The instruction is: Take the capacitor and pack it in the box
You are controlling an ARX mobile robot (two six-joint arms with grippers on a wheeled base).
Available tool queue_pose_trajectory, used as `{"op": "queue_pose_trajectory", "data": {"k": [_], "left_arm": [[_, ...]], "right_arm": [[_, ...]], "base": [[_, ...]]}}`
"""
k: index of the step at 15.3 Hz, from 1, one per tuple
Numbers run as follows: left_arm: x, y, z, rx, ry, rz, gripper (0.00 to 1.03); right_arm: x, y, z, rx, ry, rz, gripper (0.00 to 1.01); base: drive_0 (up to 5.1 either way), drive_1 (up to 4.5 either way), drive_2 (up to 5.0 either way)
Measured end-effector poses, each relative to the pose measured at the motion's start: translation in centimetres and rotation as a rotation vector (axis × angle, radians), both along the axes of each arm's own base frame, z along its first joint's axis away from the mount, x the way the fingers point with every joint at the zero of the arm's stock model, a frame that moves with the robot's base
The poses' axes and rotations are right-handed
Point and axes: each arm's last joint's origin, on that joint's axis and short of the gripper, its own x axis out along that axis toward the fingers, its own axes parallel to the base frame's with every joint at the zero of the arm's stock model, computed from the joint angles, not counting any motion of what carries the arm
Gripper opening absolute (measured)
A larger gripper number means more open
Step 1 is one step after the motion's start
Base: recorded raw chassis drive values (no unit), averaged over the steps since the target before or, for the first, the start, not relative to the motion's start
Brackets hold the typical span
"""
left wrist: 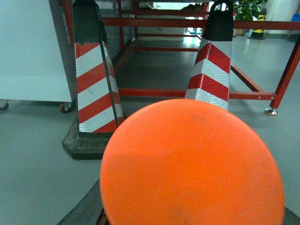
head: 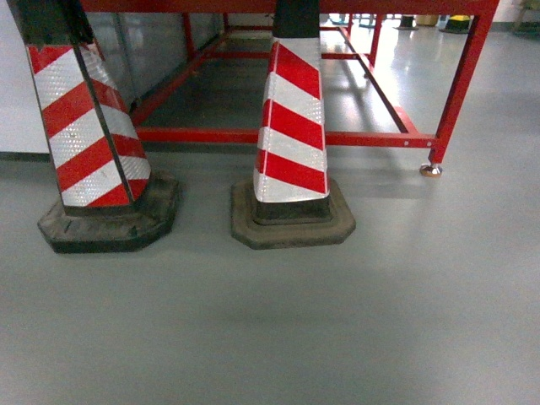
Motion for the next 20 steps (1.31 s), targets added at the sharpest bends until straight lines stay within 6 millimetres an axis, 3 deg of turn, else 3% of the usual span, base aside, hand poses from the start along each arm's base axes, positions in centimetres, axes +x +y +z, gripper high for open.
{"op": "queue_pose_trajectory", "data": {"k": [18,20], "left_arm": [[0.00,0.00,0.00,0.000,-0.001,0.000,0.44],[0.00,0.00,-0.03,0.000,0.003,0.000,0.44]], "right_arm": [[0.00,0.00,-0.01,0.000,0.001,0.000,0.98],[0.01,0.00,-0.04,0.000,0.005,-0.001,0.98]], "base": [[-0.1,3.98,-4.1],[0.0,0.00,0.0]]}}
